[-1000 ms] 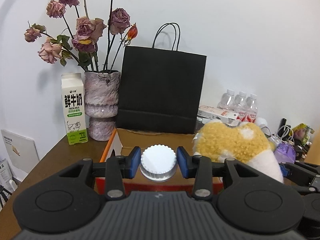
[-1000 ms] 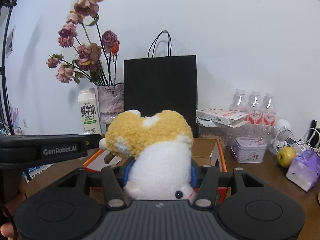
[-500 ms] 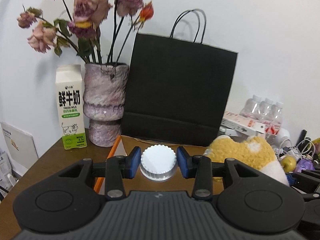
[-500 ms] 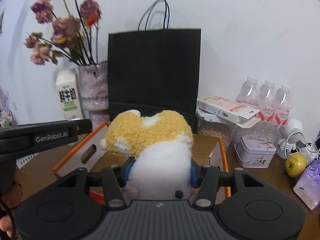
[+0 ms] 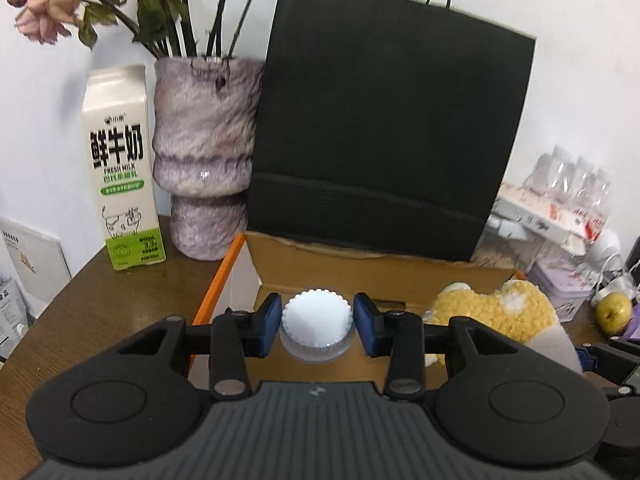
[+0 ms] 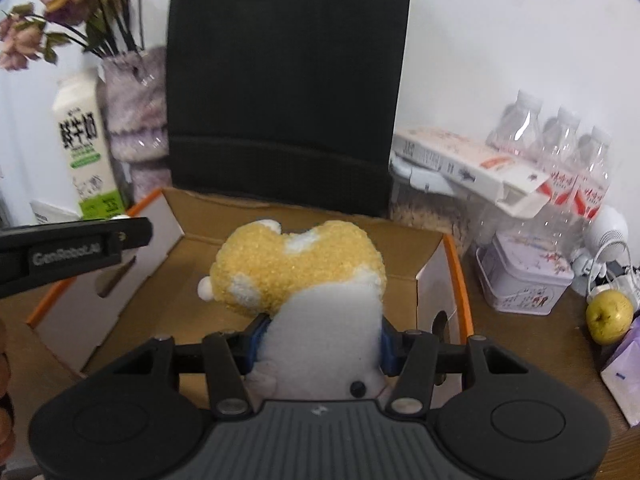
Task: Organize objects
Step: 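Carry the cap and plush toy with both grippers over the cardboard box, then open both grippers to drop the cap and plush toy into the box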
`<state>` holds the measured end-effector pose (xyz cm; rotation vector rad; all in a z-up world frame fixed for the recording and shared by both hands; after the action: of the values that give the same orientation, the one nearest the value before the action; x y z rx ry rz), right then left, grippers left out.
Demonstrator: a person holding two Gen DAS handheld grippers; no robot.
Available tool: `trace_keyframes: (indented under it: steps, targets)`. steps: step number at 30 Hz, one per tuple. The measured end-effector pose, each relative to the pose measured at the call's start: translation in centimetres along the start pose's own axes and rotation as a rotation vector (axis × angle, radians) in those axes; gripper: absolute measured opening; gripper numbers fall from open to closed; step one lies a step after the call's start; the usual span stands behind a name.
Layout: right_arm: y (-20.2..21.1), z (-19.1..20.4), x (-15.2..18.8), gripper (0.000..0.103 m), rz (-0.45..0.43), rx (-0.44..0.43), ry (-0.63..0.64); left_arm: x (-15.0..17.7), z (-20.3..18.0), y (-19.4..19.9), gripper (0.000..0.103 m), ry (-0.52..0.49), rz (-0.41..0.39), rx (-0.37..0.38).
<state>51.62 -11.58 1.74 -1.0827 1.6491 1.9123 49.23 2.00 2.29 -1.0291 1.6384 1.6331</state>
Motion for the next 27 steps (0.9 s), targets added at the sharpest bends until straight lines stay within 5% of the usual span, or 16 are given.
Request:
trace_keyframes:
  steps: [9, 11, 13, 15, 27]
  targets:
    - [-2.9, -0.4, 0.8, 0.054, 0.045, 0.004, -0.012, 0.7, -0.5, -2.1, 0.042, -0.045, 0.060, -0.008]
    - [-3.0, -0.5, 0.8, 0.057, 0.038, 0.001, -0.013, 0.7, -0.6, -2.1, 0.065, -0.053, 0.057, -0.004]
    - [-2.8, -0.7, 0.9, 0.088, 0.024, 0.006, -0.011, 0.7, -0.6, -1.8, 0.092, -0.044, 0.043, 0.012]
    - [-2.6, -0.8, 1.0, 0.097, 0.004, 0.014, -0.007, 0.6, -0.6, -1.5, 0.103, -0.037, 0.021, 0.019]
    - [-1.4, -0.8, 1.1, 0.103, -0.026, 0.019, 0.012, 0.0, -0.8, 0.0, 0.103, -0.043, -0.016, -0.002]
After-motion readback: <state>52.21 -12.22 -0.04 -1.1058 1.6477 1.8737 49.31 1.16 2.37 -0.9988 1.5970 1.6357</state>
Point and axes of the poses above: each gripper's, at about its wrist camera, not at the fingertips, and y roughly against the way its jaws point, z to its left, x to its underside, the point moved 2 cm from there along -y, roughly the way its jaws point, and after that the axes turned 4 degrees about -y, right-handed, at the moved point
